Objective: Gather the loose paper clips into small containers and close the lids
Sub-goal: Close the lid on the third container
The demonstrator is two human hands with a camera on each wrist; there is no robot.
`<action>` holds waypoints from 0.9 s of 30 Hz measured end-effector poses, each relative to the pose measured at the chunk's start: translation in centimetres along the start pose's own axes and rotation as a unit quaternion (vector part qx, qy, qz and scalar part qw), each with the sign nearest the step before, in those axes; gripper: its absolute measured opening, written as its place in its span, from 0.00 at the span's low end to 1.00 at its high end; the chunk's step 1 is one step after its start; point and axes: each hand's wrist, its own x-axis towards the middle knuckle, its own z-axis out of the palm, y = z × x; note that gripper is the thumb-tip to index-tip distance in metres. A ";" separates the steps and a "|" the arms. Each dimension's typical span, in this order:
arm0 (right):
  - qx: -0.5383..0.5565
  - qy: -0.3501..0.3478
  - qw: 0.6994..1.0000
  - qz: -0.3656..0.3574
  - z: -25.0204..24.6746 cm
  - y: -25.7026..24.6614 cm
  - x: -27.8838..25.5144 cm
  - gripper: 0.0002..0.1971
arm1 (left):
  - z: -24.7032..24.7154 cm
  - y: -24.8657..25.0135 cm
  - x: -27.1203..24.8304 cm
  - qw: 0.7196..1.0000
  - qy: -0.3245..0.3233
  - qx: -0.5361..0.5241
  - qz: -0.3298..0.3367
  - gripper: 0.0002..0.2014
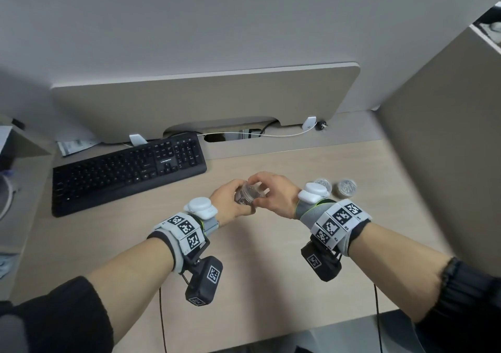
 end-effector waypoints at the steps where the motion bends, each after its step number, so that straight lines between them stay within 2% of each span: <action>1: 0.012 0.003 1.000 0.013 0.0 -0.1 0.0 0.20 | 0.0 0.1 0.0 1.000 0.003 0.003 0.001 0.25; 5: 0.078 0.039 0.994 0.066 -0.3 -0.5 -0.2 0.26 | 0.1 0.6 -0.3 0.999 0.028 -0.004 0.023 0.25; 10: 0.102 0.041 0.983 0.144 -0.5 0.0 -0.6 0.23 | 1.2 1.6 -0.4 0.996 0.036 0.054 0.062 0.26; 12: 0.182 0.021 0.966 0.181 -0.7 0.7 -0.8 0.23 | 2.0 2.1 -0.2 0.993 0.040 0.082 0.073 0.26; 14: 0.284 0.012 0.937 0.204 -1.1 1.6 -1.2 0.23 | 3.2 2.5 0.3 0.992 0.036 0.093 0.081 0.27; 16: 0.303 0.013 0.927 0.220 -1.2 2.3 -1.6 0.23 | 4.1 2.7 0.8 0.991 0.025 0.101 0.081 0.28; 20: 0.253 0.033 0.935 0.247 -1.6 6.5 -3.0 0.22 | 7.3 3.7 2.3 0.984 -0.031 0.152 0.090 0.34; 23: 0.099 0.037 0.959 0.262 -2.4 10.7 -4.4 0.22 | 9.1 3.4 3.6 0.974 -0.077 0.205 0.062 0.43; 26: -0.085 0.023 0.957 0.277 -3.0 15.0 -5.8 0.27 | 10.0 2.5 4.8 0.958 -0.099 0.266 0.029 0.39; 27: -0.114 0.017 0.952 0.284 -3.1 16.7 -5.9 0.28 | 10.4 2.0 5.3 0.954 -0.106 0.280 0.021 0.37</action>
